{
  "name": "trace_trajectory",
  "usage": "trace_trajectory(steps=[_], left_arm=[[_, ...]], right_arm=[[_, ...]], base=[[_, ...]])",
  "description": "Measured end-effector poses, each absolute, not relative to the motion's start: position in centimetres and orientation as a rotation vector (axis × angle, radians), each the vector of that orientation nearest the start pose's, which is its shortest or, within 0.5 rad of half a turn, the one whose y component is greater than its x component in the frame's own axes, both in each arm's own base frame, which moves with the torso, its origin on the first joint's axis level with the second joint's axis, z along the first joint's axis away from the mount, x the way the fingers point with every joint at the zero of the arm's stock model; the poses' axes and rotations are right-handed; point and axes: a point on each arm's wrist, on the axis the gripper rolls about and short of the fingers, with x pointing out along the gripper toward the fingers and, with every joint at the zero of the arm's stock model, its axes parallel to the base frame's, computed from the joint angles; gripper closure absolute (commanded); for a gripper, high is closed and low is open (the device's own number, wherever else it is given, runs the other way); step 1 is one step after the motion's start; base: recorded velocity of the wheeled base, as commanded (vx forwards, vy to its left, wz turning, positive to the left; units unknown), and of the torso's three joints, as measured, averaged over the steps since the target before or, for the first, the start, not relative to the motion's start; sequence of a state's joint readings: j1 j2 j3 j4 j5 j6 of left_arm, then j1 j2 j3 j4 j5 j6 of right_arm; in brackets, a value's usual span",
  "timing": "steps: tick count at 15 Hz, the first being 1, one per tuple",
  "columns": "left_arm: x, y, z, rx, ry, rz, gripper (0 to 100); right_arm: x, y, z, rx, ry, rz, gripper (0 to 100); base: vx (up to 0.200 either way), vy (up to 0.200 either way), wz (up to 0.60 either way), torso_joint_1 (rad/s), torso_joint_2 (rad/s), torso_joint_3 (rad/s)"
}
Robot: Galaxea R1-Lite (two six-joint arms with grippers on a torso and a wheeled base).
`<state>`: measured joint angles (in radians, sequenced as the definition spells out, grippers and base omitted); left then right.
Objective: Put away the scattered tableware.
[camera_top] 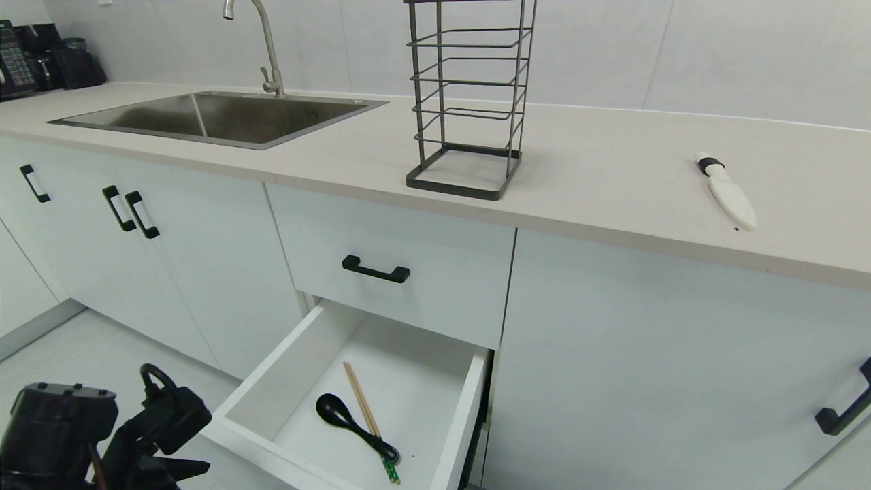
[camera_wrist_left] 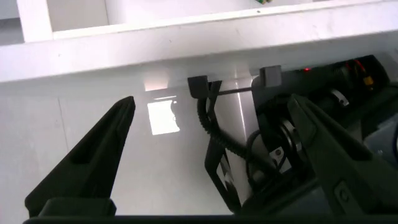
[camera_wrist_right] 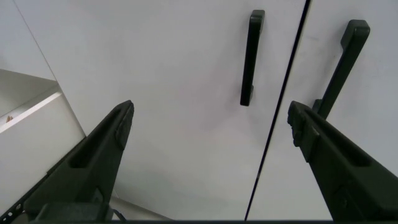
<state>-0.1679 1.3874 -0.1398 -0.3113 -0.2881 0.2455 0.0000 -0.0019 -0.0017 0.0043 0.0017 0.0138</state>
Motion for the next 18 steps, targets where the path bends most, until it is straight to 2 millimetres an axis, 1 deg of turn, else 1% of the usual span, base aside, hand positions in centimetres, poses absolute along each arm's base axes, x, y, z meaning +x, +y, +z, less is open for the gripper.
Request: trace_trajectory(steps=[5, 9, 13, 15, 18], left_arm=[[15.8, -3.1, 6.0, 0.163, 0.84, -0.522, 0], [17.3, -3.4, 5.3, 0.146, 0.828, -0.515, 0], [20.6, -3.9, 5.5, 0.1, 0.719, -0.488, 0], [21.9, -4.1, 5.4, 0.087, 0.688, -0.484, 0], [23.5, -4.5, 4.9, 0.069, 0.687, -0.481, 0]], right_arm=[[-2.3, 0.0, 7.5, 0.014, 0.001, 0.002, 0], [-2.3, 0.0, 7.5, 0.014, 0.001, 0.002, 0], [-2.3, 0.0, 7.5, 0.014, 0.001, 0.002, 0], [-2.3, 0.0, 7.5, 0.014, 0.001, 0.002, 0], [-2.3, 0.0, 7.5, 0.014, 0.001, 0.002, 0]], base=[[0.0, 0.0, 0.0, 0.0, 0.0, 0.0], [0.0, 0.0, 0.0, 0.0, 0.0, 0.0], [0.0, 0.0, 0.0, 0.0, 0.0, 0.0], [0.0, 0.0, 0.0, 0.0, 0.0, 0.0], [0.0, 0.0, 0.0, 0.0, 0.0, 0.0]])
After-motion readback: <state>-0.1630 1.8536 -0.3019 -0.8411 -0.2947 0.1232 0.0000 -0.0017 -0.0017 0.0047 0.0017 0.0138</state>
